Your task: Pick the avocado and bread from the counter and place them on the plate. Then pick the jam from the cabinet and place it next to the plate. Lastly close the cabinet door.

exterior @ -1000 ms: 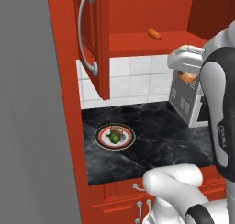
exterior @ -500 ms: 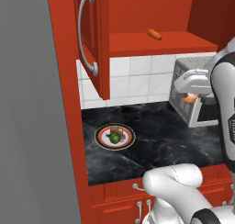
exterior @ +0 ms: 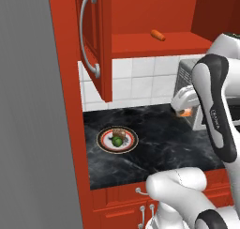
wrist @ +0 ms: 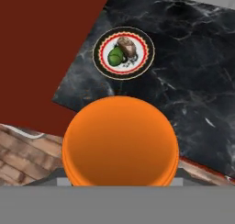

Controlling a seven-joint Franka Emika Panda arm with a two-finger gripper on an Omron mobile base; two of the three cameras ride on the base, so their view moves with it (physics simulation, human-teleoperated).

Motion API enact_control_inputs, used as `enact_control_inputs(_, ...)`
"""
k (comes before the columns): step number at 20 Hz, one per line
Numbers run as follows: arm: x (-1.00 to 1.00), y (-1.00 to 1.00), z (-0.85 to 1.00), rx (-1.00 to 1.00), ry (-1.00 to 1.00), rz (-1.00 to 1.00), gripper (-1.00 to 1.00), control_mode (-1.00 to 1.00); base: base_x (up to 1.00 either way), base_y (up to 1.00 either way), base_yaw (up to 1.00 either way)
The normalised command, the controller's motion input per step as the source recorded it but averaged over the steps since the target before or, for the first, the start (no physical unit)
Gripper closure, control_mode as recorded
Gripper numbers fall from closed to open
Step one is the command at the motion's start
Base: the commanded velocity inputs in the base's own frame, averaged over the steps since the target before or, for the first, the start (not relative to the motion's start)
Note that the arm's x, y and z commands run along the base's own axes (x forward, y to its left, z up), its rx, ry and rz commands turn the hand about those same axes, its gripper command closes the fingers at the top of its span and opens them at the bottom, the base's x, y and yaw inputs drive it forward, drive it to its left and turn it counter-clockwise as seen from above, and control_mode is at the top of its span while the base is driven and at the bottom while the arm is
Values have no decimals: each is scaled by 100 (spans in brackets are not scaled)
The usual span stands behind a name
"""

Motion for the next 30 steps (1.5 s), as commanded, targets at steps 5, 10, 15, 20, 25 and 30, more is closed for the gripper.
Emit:
enact_control_inputs(5,0,-22,-51,-10,0,32,100,-100,0,0,0)
enact_control_inputs(10,0,-28,-58,0,-8,26,100,-100,0,0,0)
enact_control_inputs(15,15,-11,-45,0,-20,22,100,-100,0,0,0)
enact_control_inputs(20,28,0,-22,0,-25,14,100,-100,0,0,0)
enact_control_inputs(25,32,0,-6,4,-10,9,100,-100,0,0,0)
enact_control_inputs(30,24,0,0,4,0,8,100,-100,0,0,0)
